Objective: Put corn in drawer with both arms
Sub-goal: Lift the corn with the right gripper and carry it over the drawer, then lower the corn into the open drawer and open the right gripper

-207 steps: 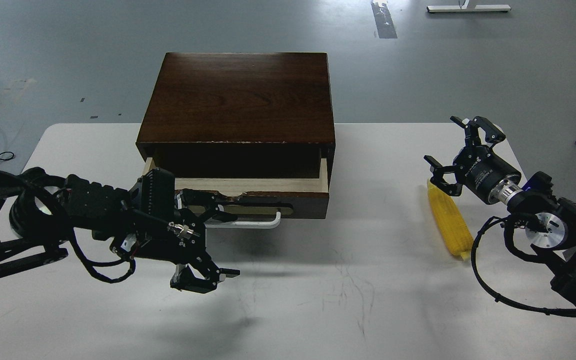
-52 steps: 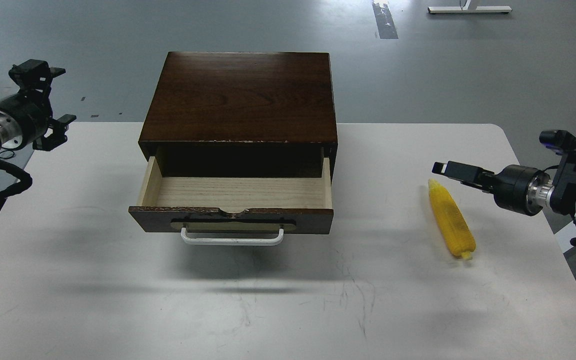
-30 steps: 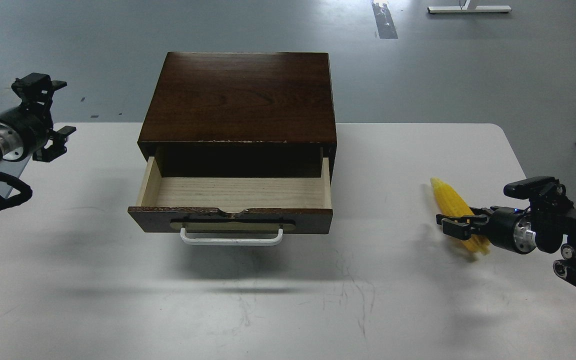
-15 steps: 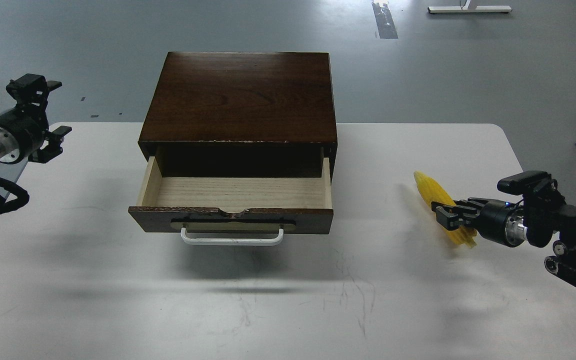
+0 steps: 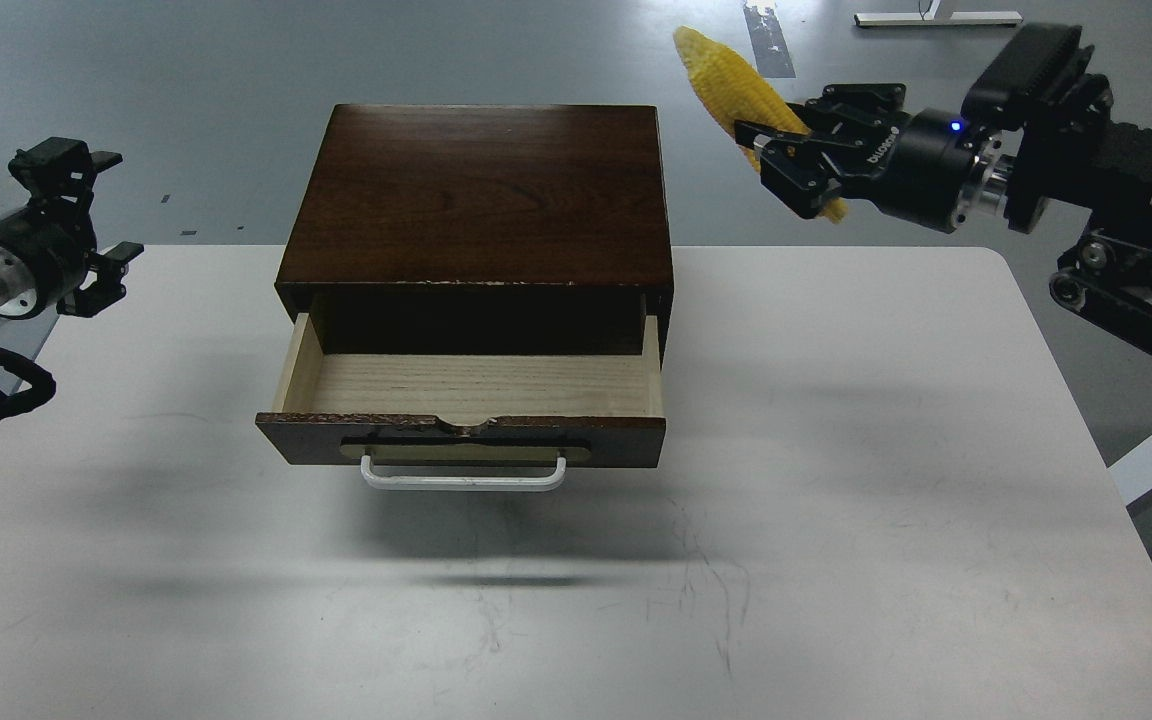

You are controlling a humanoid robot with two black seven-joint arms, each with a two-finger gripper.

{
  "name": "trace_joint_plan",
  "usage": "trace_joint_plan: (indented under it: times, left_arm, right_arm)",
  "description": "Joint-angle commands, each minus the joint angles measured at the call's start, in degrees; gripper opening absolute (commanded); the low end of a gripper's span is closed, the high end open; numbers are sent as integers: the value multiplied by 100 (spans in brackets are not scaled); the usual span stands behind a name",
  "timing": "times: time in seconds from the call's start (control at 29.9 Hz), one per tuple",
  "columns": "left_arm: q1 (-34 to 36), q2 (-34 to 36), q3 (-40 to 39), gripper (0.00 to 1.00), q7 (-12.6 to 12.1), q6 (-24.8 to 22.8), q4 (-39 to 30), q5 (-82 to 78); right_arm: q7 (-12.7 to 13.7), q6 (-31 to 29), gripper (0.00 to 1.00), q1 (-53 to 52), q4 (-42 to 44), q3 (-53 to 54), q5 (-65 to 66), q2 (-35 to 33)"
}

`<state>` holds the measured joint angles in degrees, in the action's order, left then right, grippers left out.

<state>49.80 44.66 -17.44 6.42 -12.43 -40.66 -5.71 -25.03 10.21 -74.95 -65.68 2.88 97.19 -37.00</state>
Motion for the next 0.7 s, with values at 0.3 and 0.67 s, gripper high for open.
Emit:
trace_joint_plan:
  times: [0.3, 0.67]
  left_arm:
    - [30, 149, -14, 99, 17, 13, -48, 9]
    - [12, 272, -14, 98, 43, 4, -48, 9]
  right_arm:
    - [-297, 7, 21, -793, -6, -744, 494, 1967]
    - [-297, 33, 58, -539, 248, -1123, 485, 2267]
